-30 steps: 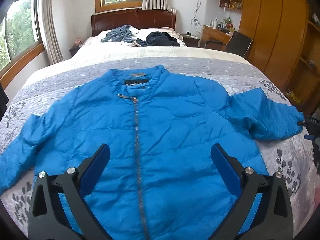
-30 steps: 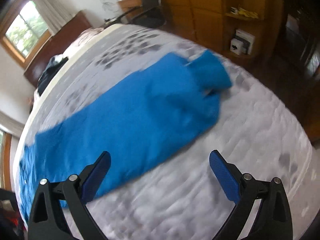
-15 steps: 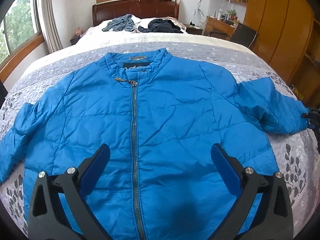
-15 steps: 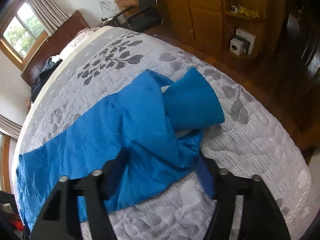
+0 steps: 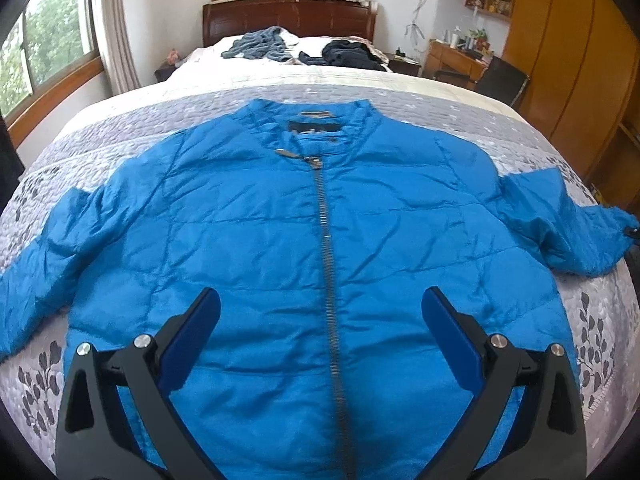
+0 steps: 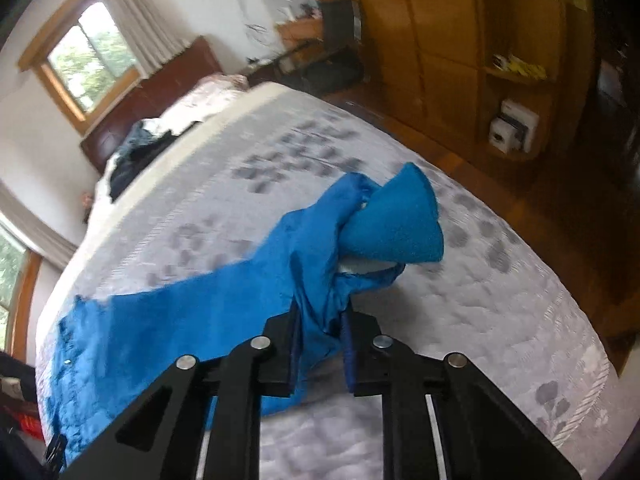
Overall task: Fold large clothes
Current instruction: 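Reach the right gripper to a sleeve cuff and close on it, then carry the held sleeve across the jacket body and open the right gripper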
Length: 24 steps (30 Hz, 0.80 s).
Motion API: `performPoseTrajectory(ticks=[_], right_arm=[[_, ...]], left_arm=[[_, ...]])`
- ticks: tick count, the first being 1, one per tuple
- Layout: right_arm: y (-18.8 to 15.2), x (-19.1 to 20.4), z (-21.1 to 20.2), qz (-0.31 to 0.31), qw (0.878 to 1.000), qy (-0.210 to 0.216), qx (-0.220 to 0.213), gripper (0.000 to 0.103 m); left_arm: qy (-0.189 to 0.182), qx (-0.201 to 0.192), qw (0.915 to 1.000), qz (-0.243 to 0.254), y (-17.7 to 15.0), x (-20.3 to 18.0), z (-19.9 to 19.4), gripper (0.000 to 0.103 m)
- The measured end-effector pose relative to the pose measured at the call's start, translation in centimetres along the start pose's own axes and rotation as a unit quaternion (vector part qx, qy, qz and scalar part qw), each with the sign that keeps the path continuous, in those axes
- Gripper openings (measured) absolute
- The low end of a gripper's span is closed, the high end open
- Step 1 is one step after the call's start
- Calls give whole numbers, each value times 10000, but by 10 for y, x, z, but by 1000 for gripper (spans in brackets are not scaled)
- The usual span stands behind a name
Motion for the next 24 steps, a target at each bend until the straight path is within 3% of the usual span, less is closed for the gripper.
performPoseTrajectory(ticks=[8, 15, 24], right_arm=[[-29, 116, -31, -994, 9918, 798, -132, 15], [-88, 237, -44, -1910, 9682, 1615, 104, 14], [-176, 330, -18, -2780, 9401, 1866, 644, 14]], left_arm=[[24, -57, 9999, -151, -2, 18, -5, 100], [13, -106, 9998, -193, -4, 28, -9, 100], [66, -165, 9992, -363, -8, 55, -17, 100]])
Point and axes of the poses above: each gripper's, at about its wrist camera, not at the fingertips, and z roughly the way its jaws point, x to its left, y to its top, the point moved 7 cm from there along z, roughly the way its jaws point, and after that the axes turned 8 degrees about z, right-handed, at the moved point
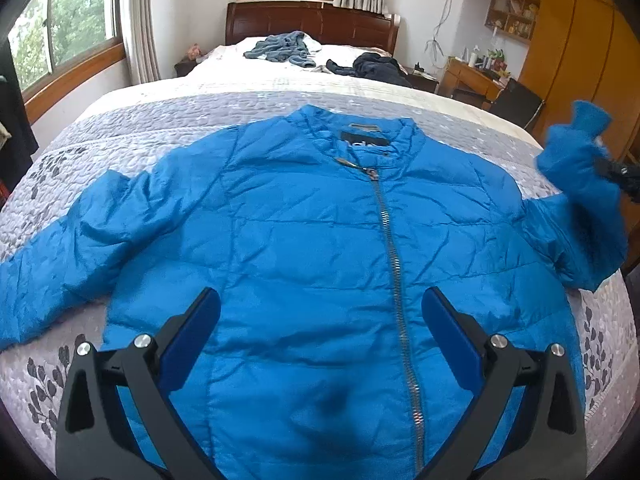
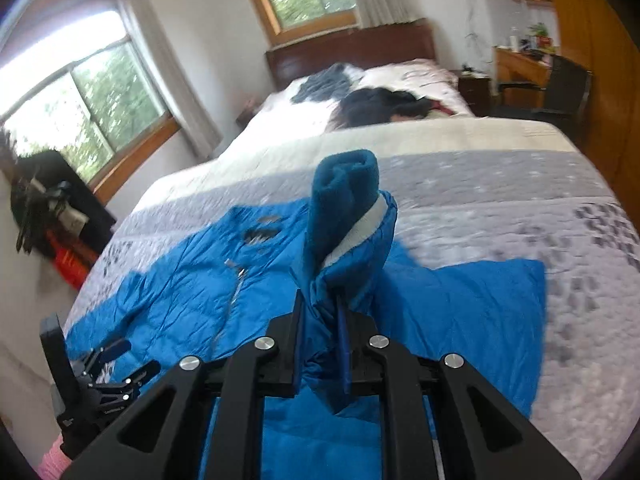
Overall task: Fold large clothes
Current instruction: 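Carry the held sleeve across the jacket body and open the right gripper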
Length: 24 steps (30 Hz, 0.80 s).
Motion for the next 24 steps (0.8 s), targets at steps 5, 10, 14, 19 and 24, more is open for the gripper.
performPoseTrajectory(ticks=[5, 10, 14, 19, 24], right_arm=[[-28, 31, 42, -298, 9988, -14, 396, 14], [-59, 44, 86, -454, 9948, -13, 914, 16], [-79, 50, 98, -578, 9901, 177, 1269, 24], [-70, 56, 56, -594, 9923, 572, 920, 39], [-27, 12, -6, -173, 9997, 52, -171, 45]], left_arm=[[31, 1, 10000, -40, 1, 11, 1, 100], [-4, 80, 9999, -101, 3, 16, 6, 100], [-132, 215, 9996, -130, 6, 15, 10, 100], [-406, 370, 9984, -154, 17, -1, 19, 100], [-1037, 663, 9923, -109, 36, -45, 43, 100]])
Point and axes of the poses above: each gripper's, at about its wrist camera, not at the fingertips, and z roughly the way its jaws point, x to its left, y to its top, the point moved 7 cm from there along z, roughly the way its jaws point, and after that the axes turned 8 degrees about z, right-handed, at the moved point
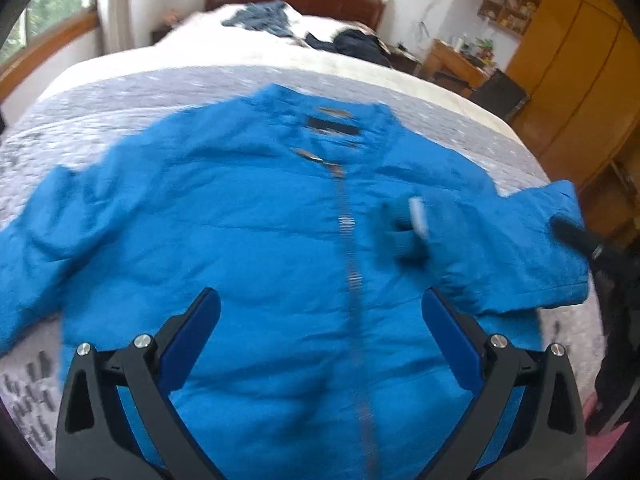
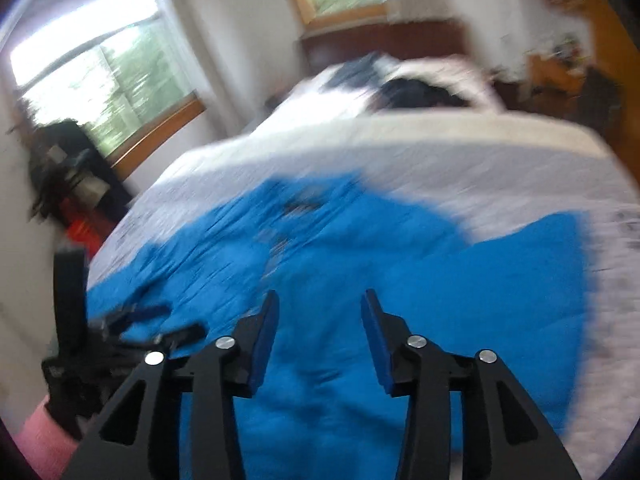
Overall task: Fold large clothes
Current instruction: 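Carry the held sleeve across the jacket body and open the right gripper, then grasp the folded sleeve cuff with the left gripper, lay it flatter, release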
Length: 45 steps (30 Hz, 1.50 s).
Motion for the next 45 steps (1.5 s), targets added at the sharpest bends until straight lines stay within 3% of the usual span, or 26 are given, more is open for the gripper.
performPoseTrajectory(ticks=[4, 8, 9, 10, 14, 17, 19, 22, 30, 33, 36, 41, 45], right_arm=[[15, -54, -25, 478, 9951, -654, -569, 48], [22, -92, -34, 903, 9918, -683, -590, 48], [24, -97, -37, 934, 9910, -720, -632, 48], [25, -102, -39, 959, 9905, -726, -673, 48], [27, -110, -41, 1076, 9899, -612, -684, 48], [26, -113, -37, 1109, 9894, -660, -662, 48], [26, -115, -36, 1168, 9892, -615, -638, 48], [24, -119, -35, 1269, 9884, -566, -608, 48], [15, -118, -17, 1358, 9899, -305, -270, 48], [6, -98, 1, 1276, 9915, 211, 122, 48], [-9, -75, 24, 1190, 9881, 756, 620, 48], [-30, -71, 65, 1181, 9859, 418, 1112, 46], [-42, -73, 87, 1073, 9865, 152, 1231, 46]], left_arm=[[-156, 212, 9995, 179, 18, -31, 31, 100], [-54, 450, 9985, 308, 30, -52, 63, 98], [-31, 467, 9984, 323, 32, -56, 68, 92], [-26, 511, 9981, 358, 35, -60, 75, 73], [59, 451, 9982, 380, 38, -69, 81, 59], [154, 193, 9986, 471, 43, -70, 69, 25], [-65, 12, 9992, 391, 48, -66, 57, 14], [-164, -193, 9995, 182, 51, -47, 37, 12], [253, -708, 9964, -391, 51, 42, -14, 8], [449, -795, 9942, -577, 48, 75, -26, 1], [536, -798, 9922, -790, 42, 106, -32, 0], [672, -583, 9917, -926, 27, 133, -21, 0], [389, -304, 9926, -1113, 12, 141, -8, 1]])
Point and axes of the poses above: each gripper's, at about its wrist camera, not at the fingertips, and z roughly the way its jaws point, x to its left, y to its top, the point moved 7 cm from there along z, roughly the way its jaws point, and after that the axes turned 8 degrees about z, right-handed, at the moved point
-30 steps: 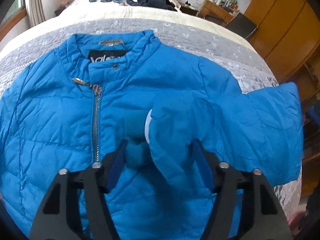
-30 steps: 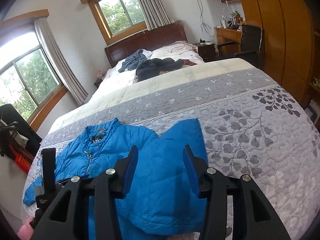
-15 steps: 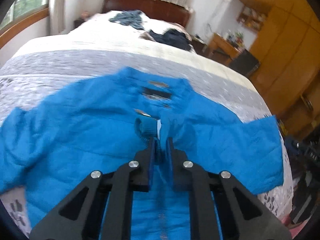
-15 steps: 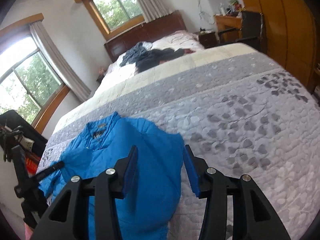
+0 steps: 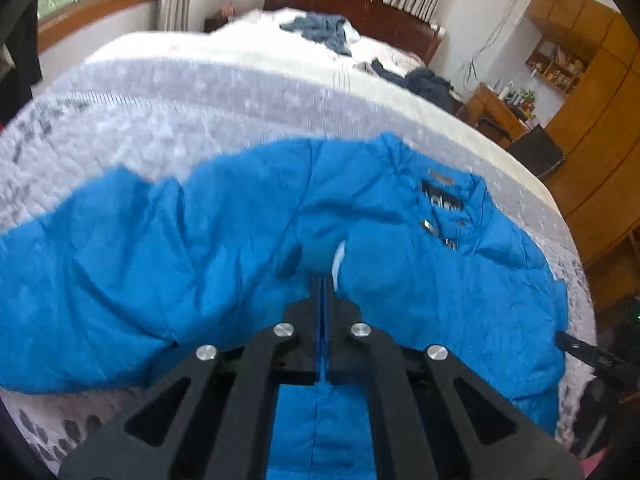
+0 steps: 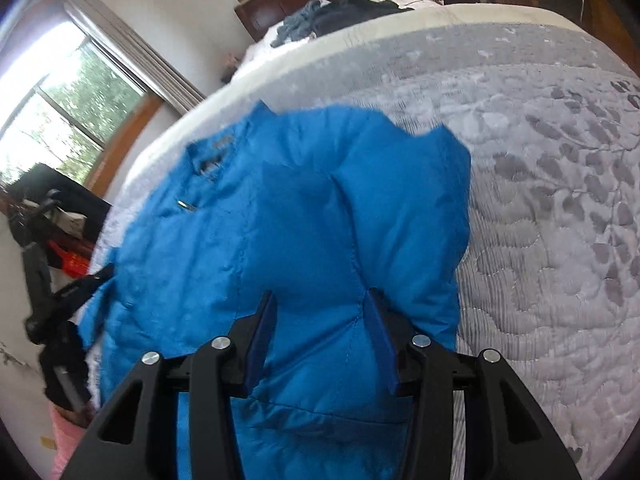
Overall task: Fold large clothes
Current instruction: 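Grasp the folded sleeve cuff with the left gripper, lay it flatter, release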
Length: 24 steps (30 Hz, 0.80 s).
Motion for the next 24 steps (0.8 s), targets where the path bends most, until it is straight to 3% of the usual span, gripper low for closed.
performPoseTrajectory(ticks=[2, 4, 9, 14, 16, 21, 24], right_arm=[[2, 0, 1, -97, 9999, -100, -52, 47], [1, 2, 0, -125, 9998, -98, -72, 49], [2, 0, -2, -59, 10000, 3, -60, 49], [2, 0, -4, -50, 10000, 47, -45, 49], [2, 0, -5, -52, 10000, 35, -45, 49], [2, 3, -3, -92, 9999, -19, -66, 51], [3, 3, -2, -87, 9999, -7, -64, 51]], left_arm=[[-3, 85, 10000, 15, -3, -1, 5, 8], [118, 95, 9999, 23, -1, -4, 7, 23], [307, 106, 9995, -63, 7, -12, 13, 41], [192, -188, 9984, -494, 9, -5, -4, 45], [147, -282, 9983, -485, 10, -5, -12, 53], [45, 45, 9995, -303, 8, -18, 8, 59], [62, 384, 9984, -404, 3, -22, 35, 54]])
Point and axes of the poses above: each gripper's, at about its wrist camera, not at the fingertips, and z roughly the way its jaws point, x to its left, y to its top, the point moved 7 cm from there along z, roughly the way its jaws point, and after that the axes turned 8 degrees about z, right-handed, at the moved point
